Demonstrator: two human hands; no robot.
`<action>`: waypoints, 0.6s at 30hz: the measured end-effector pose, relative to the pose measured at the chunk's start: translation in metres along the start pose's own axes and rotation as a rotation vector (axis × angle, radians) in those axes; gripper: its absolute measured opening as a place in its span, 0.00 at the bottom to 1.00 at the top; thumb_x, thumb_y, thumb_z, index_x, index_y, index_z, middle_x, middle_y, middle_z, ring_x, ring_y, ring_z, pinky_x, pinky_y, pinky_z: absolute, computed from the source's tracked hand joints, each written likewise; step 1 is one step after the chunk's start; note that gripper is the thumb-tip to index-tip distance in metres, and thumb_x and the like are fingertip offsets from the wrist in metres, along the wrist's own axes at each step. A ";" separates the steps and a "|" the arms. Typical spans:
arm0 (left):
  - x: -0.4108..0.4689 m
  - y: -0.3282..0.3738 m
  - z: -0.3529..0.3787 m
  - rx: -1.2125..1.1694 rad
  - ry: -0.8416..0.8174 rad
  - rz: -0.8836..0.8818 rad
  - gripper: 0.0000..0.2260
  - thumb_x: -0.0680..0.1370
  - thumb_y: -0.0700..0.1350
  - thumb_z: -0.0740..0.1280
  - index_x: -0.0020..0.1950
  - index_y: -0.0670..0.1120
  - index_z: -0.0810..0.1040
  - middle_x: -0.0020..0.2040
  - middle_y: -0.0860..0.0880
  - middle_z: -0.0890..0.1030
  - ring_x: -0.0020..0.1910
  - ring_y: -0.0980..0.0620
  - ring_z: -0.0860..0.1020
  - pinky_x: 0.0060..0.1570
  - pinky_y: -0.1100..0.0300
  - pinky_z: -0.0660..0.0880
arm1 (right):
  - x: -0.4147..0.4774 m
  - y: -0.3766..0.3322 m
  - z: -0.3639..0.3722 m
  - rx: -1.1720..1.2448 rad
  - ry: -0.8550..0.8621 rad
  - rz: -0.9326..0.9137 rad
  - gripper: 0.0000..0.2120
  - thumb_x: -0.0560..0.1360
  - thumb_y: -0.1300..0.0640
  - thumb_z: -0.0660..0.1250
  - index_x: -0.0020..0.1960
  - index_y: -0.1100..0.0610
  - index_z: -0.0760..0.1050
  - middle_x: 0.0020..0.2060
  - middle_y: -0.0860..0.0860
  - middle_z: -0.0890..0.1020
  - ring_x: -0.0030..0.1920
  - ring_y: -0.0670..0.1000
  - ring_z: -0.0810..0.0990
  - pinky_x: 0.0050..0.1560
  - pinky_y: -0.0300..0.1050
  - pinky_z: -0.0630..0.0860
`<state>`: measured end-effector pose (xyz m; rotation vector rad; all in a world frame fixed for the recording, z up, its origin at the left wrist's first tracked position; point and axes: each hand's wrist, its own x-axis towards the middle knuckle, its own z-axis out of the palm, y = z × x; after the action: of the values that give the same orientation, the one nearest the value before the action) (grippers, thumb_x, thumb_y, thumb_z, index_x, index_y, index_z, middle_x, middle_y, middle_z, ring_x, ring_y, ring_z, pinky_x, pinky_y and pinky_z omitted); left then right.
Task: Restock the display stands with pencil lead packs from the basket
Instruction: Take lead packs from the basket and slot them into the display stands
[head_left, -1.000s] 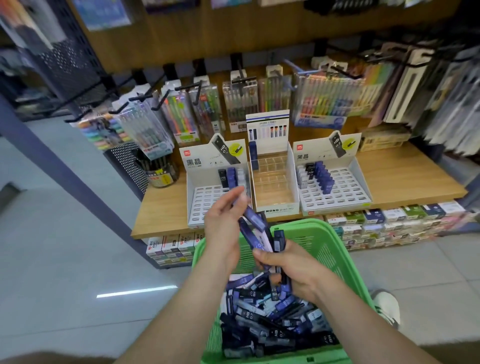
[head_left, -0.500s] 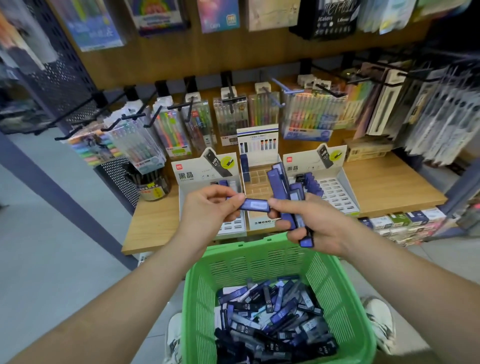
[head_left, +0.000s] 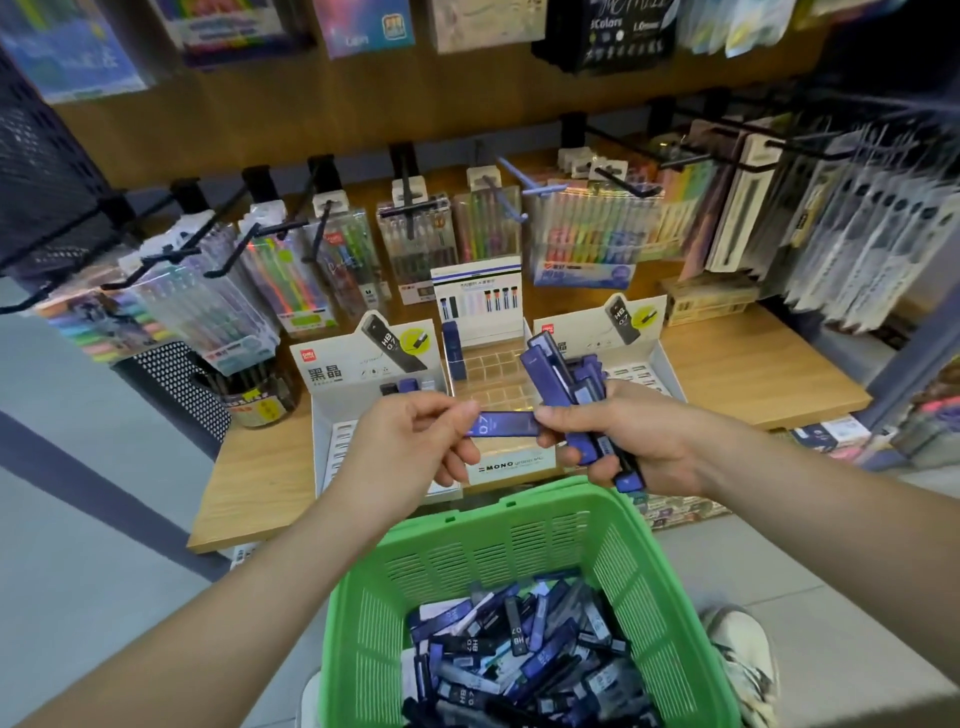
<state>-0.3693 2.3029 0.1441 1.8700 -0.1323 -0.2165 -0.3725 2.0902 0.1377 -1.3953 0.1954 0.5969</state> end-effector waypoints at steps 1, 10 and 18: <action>0.004 -0.002 0.000 -0.018 -0.011 -0.018 0.07 0.79 0.43 0.64 0.47 0.42 0.80 0.30 0.47 0.81 0.26 0.55 0.75 0.26 0.66 0.72 | 0.002 -0.001 -0.001 -0.011 0.016 -0.009 0.06 0.75 0.60 0.71 0.51 0.62 0.78 0.39 0.55 0.81 0.29 0.47 0.73 0.19 0.34 0.62; 0.027 -0.013 0.001 -0.115 0.015 -0.092 0.04 0.77 0.37 0.66 0.48 0.44 0.80 0.37 0.44 0.84 0.34 0.52 0.82 0.34 0.66 0.77 | 0.016 0.002 -0.010 -0.187 0.094 0.052 0.16 0.76 0.56 0.71 0.58 0.65 0.73 0.39 0.54 0.85 0.26 0.46 0.71 0.20 0.35 0.61; 0.068 -0.019 -0.027 -0.025 0.273 -0.073 0.09 0.76 0.32 0.68 0.45 0.45 0.82 0.40 0.44 0.84 0.34 0.53 0.81 0.37 0.66 0.78 | 0.034 -0.006 -0.020 -0.022 0.201 0.084 0.06 0.77 0.59 0.69 0.52 0.57 0.72 0.33 0.53 0.80 0.26 0.49 0.77 0.19 0.35 0.65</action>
<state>-0.2977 2.3201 0.1278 1.8619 0.1252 -0.0106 -0.3365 2.0805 0.1227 -1.4740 0.4111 0.5284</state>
